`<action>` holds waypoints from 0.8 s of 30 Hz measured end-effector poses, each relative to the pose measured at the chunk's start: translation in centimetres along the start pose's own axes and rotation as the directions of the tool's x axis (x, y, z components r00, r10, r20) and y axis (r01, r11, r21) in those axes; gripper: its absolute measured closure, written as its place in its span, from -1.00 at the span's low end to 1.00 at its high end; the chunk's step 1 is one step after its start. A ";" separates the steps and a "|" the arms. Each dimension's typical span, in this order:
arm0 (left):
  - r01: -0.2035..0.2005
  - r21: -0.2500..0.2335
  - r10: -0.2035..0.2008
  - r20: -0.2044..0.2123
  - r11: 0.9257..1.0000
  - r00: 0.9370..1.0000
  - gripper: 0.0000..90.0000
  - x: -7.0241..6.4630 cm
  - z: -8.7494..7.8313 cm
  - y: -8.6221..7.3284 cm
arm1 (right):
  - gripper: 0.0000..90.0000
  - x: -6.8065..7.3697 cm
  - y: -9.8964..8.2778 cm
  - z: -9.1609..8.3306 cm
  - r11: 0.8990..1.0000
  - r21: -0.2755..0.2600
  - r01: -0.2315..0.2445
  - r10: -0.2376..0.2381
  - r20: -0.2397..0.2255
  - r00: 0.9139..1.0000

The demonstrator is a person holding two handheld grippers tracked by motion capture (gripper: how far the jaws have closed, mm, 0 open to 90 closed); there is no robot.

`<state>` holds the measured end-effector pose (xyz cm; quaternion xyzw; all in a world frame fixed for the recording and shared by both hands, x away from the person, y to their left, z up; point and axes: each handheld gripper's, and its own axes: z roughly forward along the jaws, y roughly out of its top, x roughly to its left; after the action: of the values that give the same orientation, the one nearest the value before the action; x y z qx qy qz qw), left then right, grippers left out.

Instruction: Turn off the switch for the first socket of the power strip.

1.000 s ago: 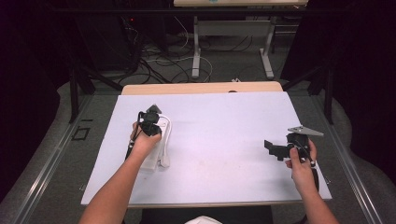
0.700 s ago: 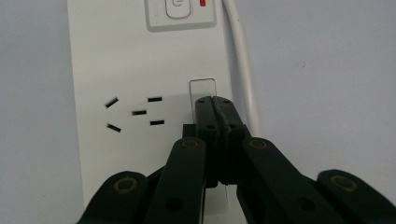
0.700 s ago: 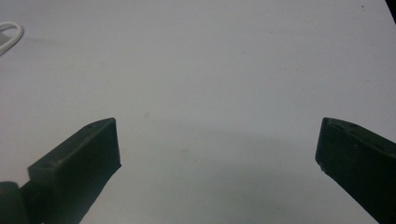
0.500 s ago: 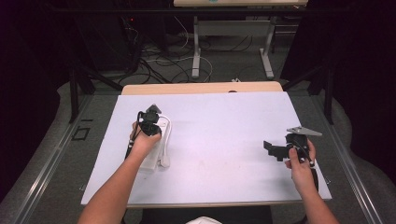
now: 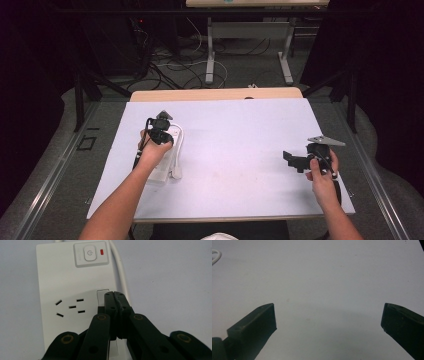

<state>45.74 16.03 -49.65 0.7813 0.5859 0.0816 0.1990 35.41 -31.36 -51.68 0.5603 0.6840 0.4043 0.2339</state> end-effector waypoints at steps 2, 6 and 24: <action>-0.005 -0.005 0.005 0.004 1.000 1.000 1.00 0.0 -0.3 0.0 | -1.00 0.1 0.0 0.0 1.000 0.001 -0.001 0.001 0.001 1.000; -0.011 -0.019 0.011 0.020 1.000 1.000 1.00 0.0 -0.8 -0.1 | -1.00 0.2 -0.1 0.0 1.000 -0.009 0.007 -0.007 0.007 1.000; -0.056 -0.139 0.072 0.116 0.989 0.991 0.67 -0.8 -4.2 -1.3 | -1.00 0.5 0.0 -0.1 1.000 -0.007 0.022 -0.022 -0.004 1.000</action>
<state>42.83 16.52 -46.27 0.7879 0.5404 0.0803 0.2841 35.22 -30.96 -51.54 0.5511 0.6891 0.4053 0.2390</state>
